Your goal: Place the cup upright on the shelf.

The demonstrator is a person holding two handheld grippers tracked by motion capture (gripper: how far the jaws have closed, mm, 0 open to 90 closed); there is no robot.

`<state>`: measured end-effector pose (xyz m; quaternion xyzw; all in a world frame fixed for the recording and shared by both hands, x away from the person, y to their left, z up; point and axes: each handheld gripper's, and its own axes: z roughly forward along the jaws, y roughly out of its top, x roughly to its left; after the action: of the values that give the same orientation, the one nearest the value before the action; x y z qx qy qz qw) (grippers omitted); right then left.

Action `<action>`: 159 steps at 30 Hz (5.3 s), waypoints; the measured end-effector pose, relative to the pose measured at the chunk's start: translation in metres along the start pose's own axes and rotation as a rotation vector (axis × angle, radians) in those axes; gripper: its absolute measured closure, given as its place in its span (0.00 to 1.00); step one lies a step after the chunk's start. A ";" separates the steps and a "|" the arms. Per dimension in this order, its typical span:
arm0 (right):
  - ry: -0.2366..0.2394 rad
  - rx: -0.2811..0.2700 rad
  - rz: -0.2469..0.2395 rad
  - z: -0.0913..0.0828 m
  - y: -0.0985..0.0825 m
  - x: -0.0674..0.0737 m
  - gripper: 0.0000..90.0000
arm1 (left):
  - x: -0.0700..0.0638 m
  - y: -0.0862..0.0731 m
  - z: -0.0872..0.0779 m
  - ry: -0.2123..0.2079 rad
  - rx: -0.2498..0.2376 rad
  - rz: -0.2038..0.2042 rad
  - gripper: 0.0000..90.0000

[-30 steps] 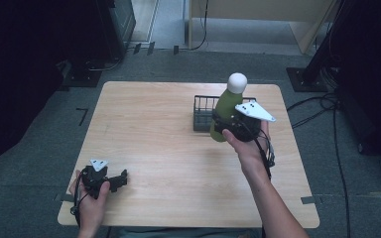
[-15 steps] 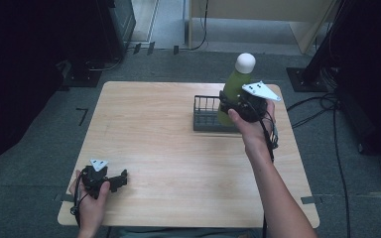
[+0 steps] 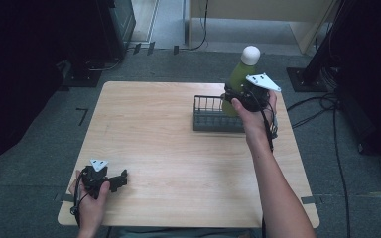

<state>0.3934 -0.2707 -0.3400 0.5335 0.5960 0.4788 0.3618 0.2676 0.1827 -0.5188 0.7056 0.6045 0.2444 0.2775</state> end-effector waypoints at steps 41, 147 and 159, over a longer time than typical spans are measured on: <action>-0.045 0.103 0.024 0.050 -0.045 -0.016 0.22 | 0.000 0.000 0.000 0.000 0.000 0.000 0.00; -0.127 0.435 0.090 -0.147 -0.228 -0.118 0.00 | 0.000 0.000 0.000 0.000 -0.001 0.001 0.00; -0.136 0.484 0.016 -0.166 -0.234 -0.129 0.00 | 0.000 0.000 0.000 0.001 -0.001 0.001 0.00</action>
<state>0.1911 -0.4214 -0.5278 0.6403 0.6633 0.2879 0.2592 0.2675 0.1827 -0.5190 0.7058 0.6040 0.2450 0.2774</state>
